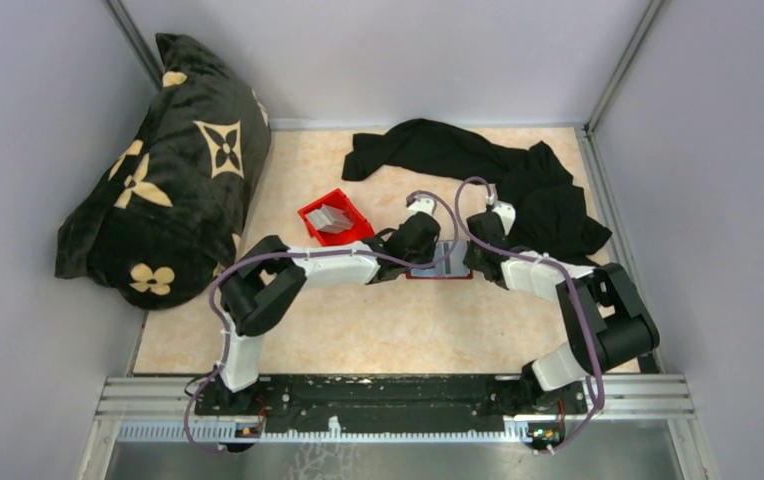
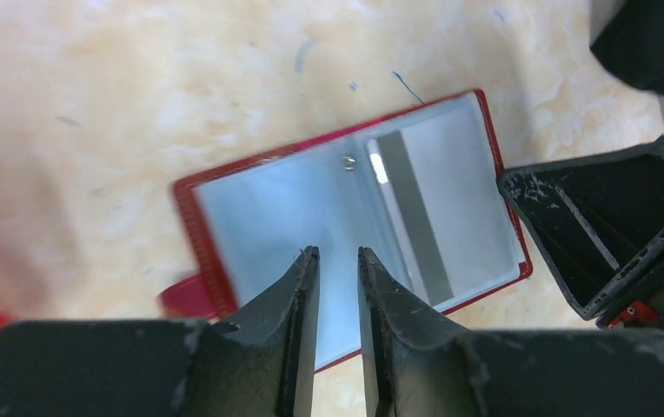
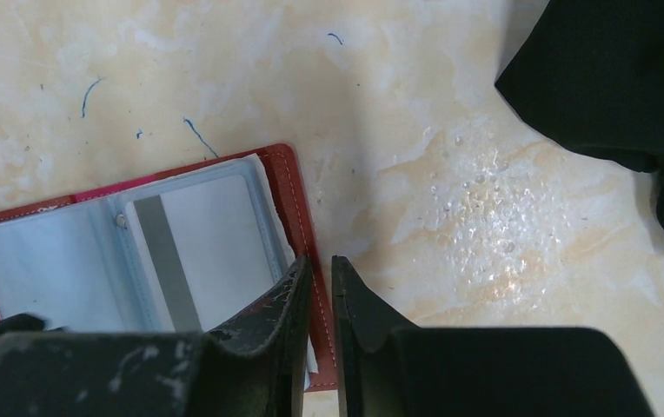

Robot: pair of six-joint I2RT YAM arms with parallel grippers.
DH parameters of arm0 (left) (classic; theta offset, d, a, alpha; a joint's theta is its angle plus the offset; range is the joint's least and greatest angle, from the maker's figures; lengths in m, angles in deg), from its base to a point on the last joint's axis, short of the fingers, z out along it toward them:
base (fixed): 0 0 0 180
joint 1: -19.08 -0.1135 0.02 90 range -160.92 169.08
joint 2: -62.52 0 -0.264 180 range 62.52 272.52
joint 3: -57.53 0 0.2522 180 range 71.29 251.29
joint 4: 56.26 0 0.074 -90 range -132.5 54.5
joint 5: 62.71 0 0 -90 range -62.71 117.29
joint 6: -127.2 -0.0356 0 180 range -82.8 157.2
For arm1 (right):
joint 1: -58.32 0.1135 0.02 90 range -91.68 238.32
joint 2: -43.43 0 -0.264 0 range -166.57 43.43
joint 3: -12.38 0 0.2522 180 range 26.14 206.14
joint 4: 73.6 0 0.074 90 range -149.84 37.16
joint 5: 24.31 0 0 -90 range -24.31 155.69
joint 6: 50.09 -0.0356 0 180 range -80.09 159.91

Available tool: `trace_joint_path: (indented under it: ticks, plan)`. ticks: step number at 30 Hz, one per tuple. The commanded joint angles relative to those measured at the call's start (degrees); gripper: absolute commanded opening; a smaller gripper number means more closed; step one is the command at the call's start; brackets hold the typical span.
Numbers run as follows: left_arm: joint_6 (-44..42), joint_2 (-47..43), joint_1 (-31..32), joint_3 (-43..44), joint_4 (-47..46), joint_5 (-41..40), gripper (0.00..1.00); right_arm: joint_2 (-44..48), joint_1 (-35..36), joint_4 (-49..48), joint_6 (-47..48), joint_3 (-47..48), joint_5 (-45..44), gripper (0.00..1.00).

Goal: Put the credit cards into the card holder
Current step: Insert the credit card into the card holder, then pick up the credit card from the storage box.

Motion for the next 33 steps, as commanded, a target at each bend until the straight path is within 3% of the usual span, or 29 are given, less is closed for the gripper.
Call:
trace_joint_path:
  ticks: [1,7,15,23,33]
  plan:
    - [0.2,-8.4,0.2,-3.8,-1.7,-9.7,0.31,3.3,-0.3,0.7,0.4,1.4,-1.0,0.17]
    - [0.8,-15.3,0.1,-6.6,-1.5,-15.5,0.40,7.8,0.0,2.2,4.3,4.5,-0.8,0.24]
    - [4.7,-27.1,-0.8,-17.7,-3.5,-23.7,0.58,8.3,3.9,5.2,11.5,14.5,1.7,0.34]
    - [12.0,-37.4,-4.2,-27.8,-1.5,-28.7,0.73,-2.9,12.9,7.4,18.2,30.9,5.1,0.44]
    - [21.9,-48.8,-11.0,-39.7,-0.7,-28.8,0.76,-23.2,19.8,12.4,21.1,54.4,12.4,0.46]
